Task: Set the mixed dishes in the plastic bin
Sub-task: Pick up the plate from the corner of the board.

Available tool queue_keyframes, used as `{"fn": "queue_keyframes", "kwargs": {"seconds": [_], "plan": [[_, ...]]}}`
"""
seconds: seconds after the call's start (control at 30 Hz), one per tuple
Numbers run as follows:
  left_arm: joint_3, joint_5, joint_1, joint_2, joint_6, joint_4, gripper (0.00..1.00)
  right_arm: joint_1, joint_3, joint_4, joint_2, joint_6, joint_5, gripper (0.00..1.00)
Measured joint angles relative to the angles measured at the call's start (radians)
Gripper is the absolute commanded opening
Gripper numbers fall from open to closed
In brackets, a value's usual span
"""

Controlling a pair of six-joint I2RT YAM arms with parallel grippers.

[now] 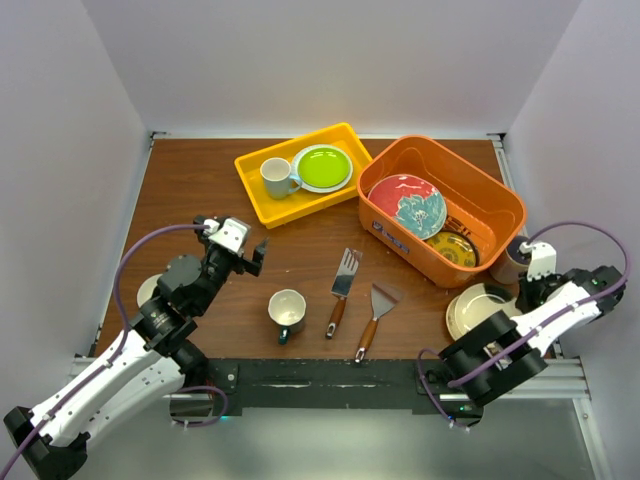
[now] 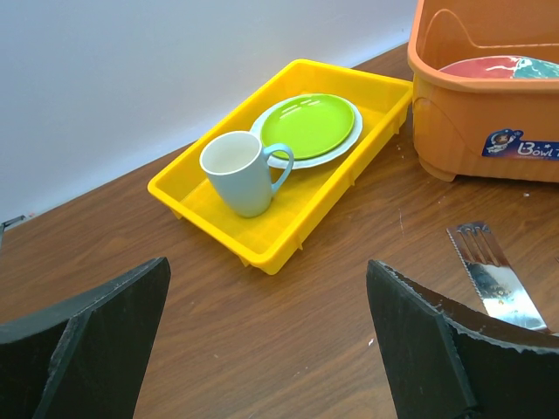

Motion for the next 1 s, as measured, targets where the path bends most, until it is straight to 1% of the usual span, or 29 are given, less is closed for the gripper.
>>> {"fn": "queue_keyframes", "kwargs": {"seconds": [0.27,0.6,0.77,1.0], "plan": [[0.0,0.015,0.0,-0.002,-0.001,0.0,1.0,0.0,0.101,-0.049,-0.146,-0.005,-0.006,0.0],[0.001,0.094,0.0,0.029,-0.051,0.0,1.0,0.0,0.291,-0.13,-0.215,-0.008,-0.008,0.0],[0.037,0.197,0.0,0.108,-0.134,0.0,1.0,0.0,0.422,-0.189,-0.229,-0.016,-0.032,0.0],[0.13,0.396,0.0,0.25,-0.306,0.047,1.0,0.0,0.593,-0.265,-0.22,-0.034,-0.093,0.0]]}}
